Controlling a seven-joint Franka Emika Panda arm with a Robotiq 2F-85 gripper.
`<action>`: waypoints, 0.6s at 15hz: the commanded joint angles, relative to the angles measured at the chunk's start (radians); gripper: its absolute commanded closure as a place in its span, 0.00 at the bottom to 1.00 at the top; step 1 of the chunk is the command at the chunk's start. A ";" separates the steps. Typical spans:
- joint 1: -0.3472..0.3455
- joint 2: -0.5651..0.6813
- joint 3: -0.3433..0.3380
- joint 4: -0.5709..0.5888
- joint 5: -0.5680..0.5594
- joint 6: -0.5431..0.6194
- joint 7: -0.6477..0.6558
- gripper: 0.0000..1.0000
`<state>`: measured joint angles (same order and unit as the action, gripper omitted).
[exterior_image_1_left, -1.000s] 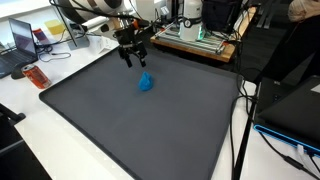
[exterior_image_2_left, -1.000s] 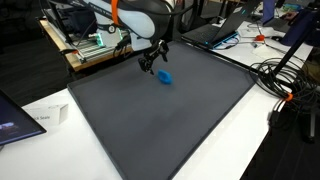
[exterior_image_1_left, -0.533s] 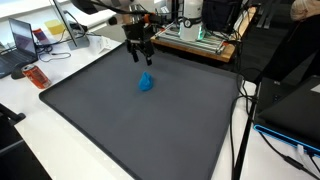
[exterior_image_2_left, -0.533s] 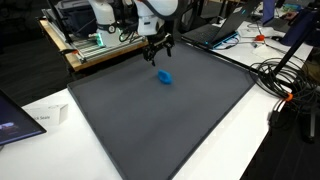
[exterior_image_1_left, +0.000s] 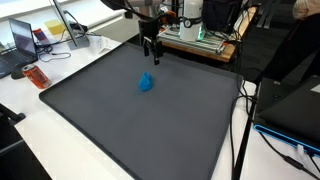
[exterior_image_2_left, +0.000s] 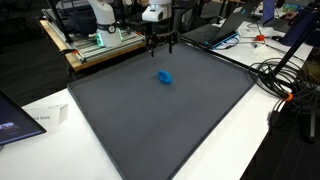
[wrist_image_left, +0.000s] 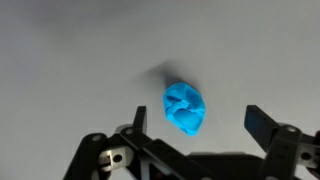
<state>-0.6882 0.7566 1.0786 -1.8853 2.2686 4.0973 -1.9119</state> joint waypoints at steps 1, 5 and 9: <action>0.130 -0.150 -0.149 -0.050 0.061 -0.046 0.150 0.00; 0.295 -0.193 -0.324 -0.031 0.110 -0.056 0.288 0.00; 0.407 -0.207 -0.454 -0.017 0.089 -0.156 0.323 0.00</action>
<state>-0.3534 0.5917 0.7222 -1.9035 2.3547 4.0345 -1.6040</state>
